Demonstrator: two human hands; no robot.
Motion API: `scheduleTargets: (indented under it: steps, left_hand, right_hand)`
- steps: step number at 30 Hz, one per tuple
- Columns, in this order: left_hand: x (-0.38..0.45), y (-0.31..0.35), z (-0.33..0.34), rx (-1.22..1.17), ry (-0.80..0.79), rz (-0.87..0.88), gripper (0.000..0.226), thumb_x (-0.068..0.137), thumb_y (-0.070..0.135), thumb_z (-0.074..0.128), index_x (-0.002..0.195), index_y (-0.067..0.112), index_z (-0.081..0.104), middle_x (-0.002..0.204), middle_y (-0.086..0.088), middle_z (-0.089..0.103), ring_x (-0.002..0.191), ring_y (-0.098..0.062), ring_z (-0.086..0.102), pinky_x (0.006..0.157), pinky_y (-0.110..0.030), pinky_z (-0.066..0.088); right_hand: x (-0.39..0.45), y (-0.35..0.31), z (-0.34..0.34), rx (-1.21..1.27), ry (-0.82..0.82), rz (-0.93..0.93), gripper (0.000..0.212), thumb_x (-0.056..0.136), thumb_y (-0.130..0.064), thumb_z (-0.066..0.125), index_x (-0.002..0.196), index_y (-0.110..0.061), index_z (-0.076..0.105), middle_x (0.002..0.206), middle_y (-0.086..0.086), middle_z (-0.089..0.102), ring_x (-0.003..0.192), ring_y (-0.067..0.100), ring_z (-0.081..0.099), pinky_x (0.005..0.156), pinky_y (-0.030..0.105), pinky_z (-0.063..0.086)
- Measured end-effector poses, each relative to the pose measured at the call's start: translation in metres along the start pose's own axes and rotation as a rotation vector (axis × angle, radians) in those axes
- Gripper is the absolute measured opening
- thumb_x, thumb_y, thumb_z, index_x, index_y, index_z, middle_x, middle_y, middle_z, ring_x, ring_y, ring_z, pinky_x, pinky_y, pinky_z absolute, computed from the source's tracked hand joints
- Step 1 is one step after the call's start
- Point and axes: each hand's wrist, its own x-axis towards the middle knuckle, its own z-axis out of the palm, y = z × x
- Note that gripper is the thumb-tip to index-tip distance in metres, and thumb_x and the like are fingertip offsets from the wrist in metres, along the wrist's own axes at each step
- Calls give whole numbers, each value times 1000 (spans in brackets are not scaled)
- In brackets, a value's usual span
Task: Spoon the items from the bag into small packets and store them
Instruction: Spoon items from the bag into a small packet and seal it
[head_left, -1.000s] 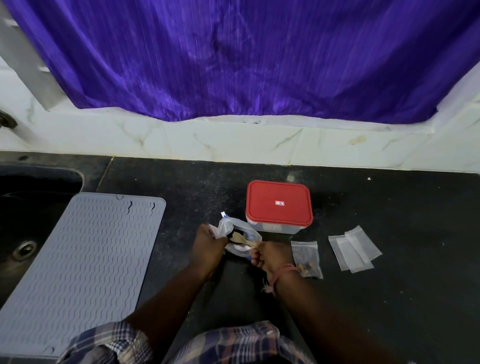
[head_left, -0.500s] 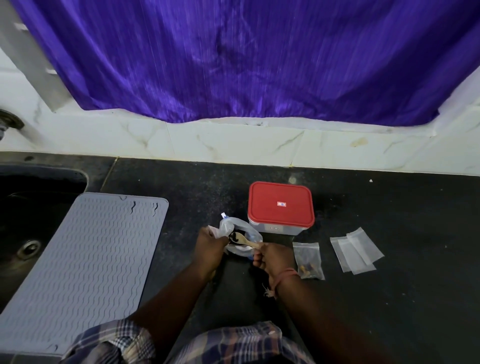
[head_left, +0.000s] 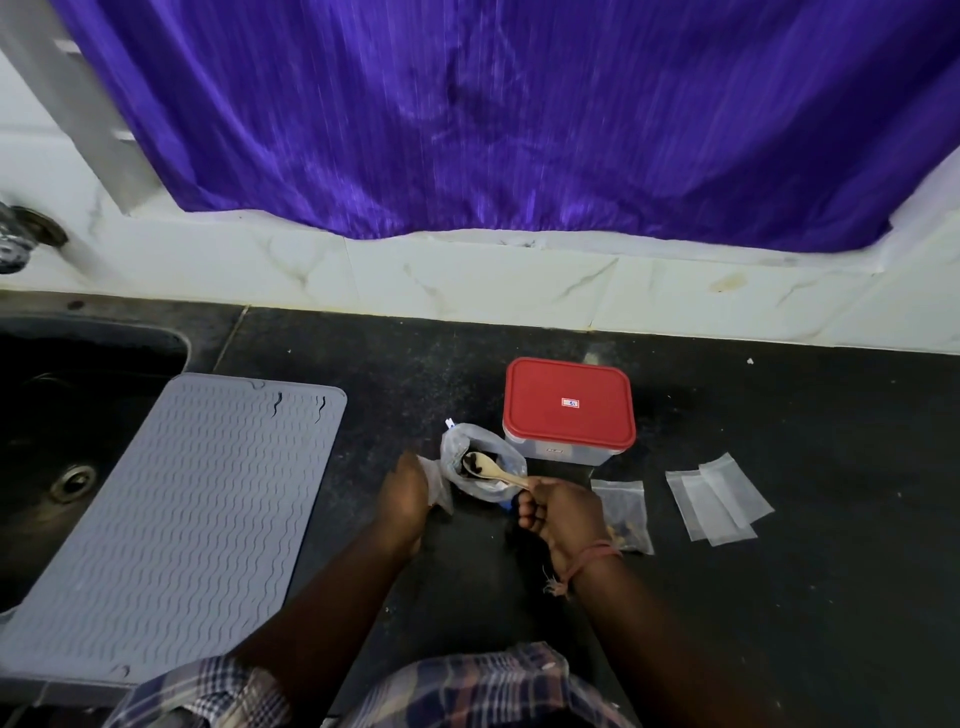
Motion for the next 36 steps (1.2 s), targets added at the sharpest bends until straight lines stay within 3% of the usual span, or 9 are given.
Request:
scheduleTargets:
  steps: [3, 8, 12, 17, 20, 24, 28, 32, 36]
  left_hand:
    - [-4, 1, -2, 90, 50, -21, 27, 100, 20, 45, 104, 3, 66, 101, -16, 70, 90, -29, 64, 84, -43, 53]
    - [-9, 1, -12, 193, 120, 90, 7, 95, 17, 67, 94, 17, 75, 86, -5, 76, 78, -21, 72, 78, -40, 62]
    - [-10, 0, -15, 284, 197, 149, 3, 89, 21, 74, 91, 22, 75, 79, 1, 77, 72, -17, 76, 78, -46, 64]
    - [-20, 8, -13, 441, 233, 245, 9, 91, 26, 71, 94, 26, 79, 82, 6, 76, 77, -12, 73, 71, -29, 57]
    - [-26, 11, -13, 466, 238, 267, 15, 92, 25, 69, 103, 25, 80, 91, 3, 78, 82, -15, 73, 78, -31, 58]
    - [-33, 9, -9, 540, 170, 383, 20, 92, 18, 69, 107, 23, 80, 97, 3, 79, 82, -8, 70, 72, -20, 50]
    - [-35, 1, -5, 572, 152, 405, 19, 91, 18, 68, 102, 26, 82, 87, 7, 78, 68, 3, 65, 63, -8, 45]
    - [-31, -2, -7, 359, 65, 300, 20, 89, 17, 67, 95, 29, 82, 81, 9, 79, 77, -8, 75, 83, -40, 61]
    - [-23, -5, -11, 266, 85, 231, 22, 87, 14, 67, 95, 27, 83, 82, 6, 80, 79, -12, 77, 86, -44, 62]
  right_hand:
    - [-6, 2, -1, 16, -15, -63, 21, 99, -3, 49, 92, -1, 69, 67, 12, 64, 57, 19, 56, 56, 30, 48]
    - [-14, 3, 2, -37, -68, -176, 17, 95, -2, 56, 92, -4, 73, 69, 15, 69, 56, 20, 61, 54, 32, 51]
    - [-24, 4, 7, -101, -84, -250, 19, 95, -1, 56, 89, -7, 73, 67, 13, 68, 55, 21, 60, 52, 32, 51]
    - [-33, 5, 12, -145, -52, -304, 19, 93, 2, 53, 88, -5, 71, 64, 12, 66, 51, 21, 57, 48, 31, 51]
    - [-34, 5, 14, -198, -25, -343, 20, 94, -3, 54, 88, -10, 71, 64, 9, 68, 53, 20, 60, 53, 33, 54]
    - [-34, 7, 16, -522, 65, -517, 17, 88, -25, 58, 87, -26, 75, 71, -3, 74, 68, 17, 70, 71, 38, 60]
    - [-47, 6, 24, -851, 150, -845, 17, 89, -22, 58, 92, -21, 74, 86, -2, 75, 80, 17, 68, 74, 32, 54]
    - [-50, 11, 33, -1167, -34, -1030, 19, 91, -15, 49, 93, -15, 68, 92, 4, 70, 86, 24, 67, 70, 32, 48]
    - [-42, 18, 24, -1152, -31, -1304, 37, 84, -24, 41, 96, -16, 75, 84, 2, 71, 72, 22, 68, 58, 29, 53]
